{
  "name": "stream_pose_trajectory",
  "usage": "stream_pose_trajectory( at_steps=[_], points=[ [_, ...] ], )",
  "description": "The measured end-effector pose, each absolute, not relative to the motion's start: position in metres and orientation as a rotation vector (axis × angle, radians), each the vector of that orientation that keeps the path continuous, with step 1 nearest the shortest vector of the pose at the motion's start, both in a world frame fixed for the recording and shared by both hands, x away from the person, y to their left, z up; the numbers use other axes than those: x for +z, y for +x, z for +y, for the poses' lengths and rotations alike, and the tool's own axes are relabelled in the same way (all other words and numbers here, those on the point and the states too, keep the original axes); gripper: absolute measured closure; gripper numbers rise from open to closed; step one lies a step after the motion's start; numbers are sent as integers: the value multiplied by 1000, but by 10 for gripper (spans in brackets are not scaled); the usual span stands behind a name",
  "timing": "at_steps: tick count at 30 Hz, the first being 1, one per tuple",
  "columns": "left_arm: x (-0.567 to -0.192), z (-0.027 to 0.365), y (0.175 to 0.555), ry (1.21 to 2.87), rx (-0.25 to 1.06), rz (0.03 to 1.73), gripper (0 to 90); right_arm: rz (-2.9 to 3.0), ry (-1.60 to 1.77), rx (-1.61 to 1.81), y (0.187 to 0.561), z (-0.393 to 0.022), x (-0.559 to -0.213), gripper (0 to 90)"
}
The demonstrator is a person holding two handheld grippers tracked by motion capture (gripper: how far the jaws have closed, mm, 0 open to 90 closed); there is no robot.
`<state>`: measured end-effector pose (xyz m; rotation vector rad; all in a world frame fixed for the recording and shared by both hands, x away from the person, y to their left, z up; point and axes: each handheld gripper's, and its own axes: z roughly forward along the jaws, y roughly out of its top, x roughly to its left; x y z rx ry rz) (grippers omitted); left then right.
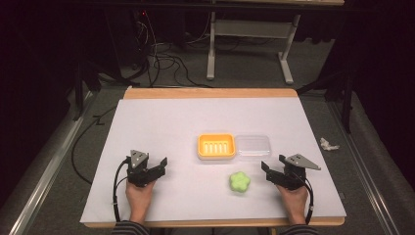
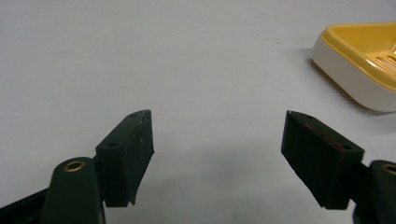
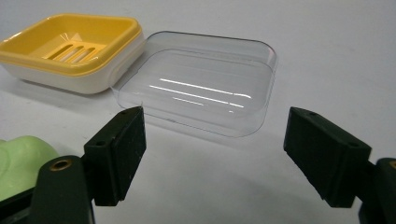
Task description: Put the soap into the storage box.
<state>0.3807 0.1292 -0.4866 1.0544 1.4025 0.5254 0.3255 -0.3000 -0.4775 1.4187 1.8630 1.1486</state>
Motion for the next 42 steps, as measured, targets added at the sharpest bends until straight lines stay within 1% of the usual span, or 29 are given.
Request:
stream_pose_trajectory(
  at_steps=[10, 26, 31, 42],
  points=[
    [-487, 129, 381, 1059, 530, 1405, 251, 1915, 1426, 1130, 327, -300, -474, 203],
    [-487, 129, 381, 1063, 527, 1404, 251, 2038, 1371, 1122, 307, -291, -463, 196],
    [-487, 128, 381, 1075, 530, 1400, 266, 2114, 1358, 1118, 305, -286, -460, 204],
    [-487, 127, 380, 1080, 528, 1390, 267, 2148, 1295, 1140, 292, -276, -452, 210]
  ],
)
